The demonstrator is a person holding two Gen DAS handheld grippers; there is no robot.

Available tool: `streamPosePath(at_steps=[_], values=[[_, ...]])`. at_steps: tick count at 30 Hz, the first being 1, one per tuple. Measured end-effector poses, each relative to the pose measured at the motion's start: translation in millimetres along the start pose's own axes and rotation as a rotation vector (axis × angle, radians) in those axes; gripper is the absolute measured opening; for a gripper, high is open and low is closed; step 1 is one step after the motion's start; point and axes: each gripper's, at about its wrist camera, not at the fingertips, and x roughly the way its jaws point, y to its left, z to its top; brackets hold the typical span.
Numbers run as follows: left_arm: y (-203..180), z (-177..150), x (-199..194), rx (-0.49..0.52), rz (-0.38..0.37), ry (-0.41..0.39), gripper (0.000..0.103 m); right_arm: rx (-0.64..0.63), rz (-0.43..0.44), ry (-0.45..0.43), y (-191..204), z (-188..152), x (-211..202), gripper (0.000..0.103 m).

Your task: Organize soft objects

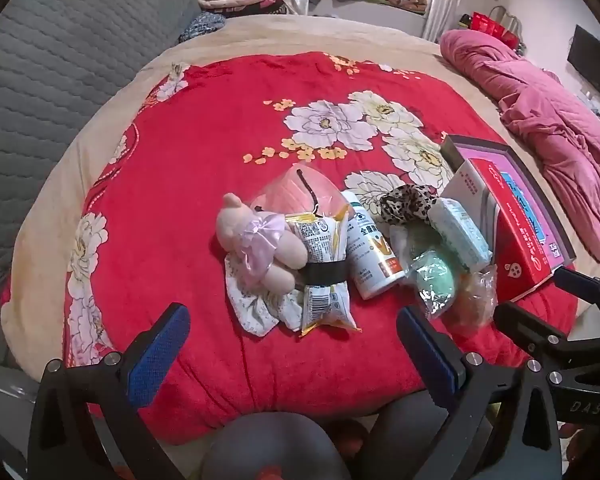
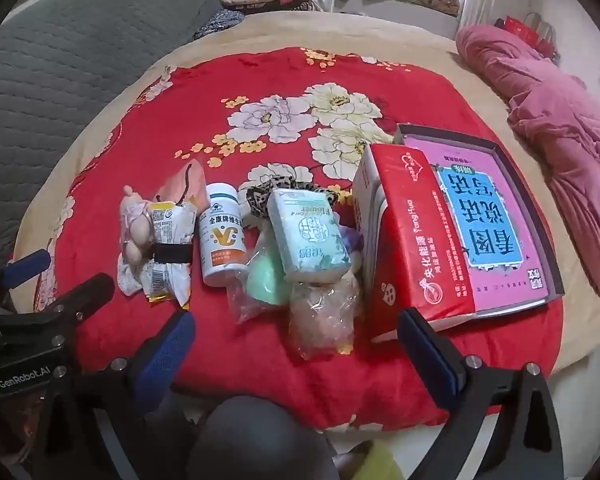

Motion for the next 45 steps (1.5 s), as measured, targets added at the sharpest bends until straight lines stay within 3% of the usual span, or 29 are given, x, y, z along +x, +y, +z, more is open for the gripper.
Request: streamPosePath(at_steps=[45], values=[[-0.3,1.9,-2.6,-0.005,0.028,0.004,0.103,-0.018,0.018,0.006,3.7,-0.2,0.8,0.101]])
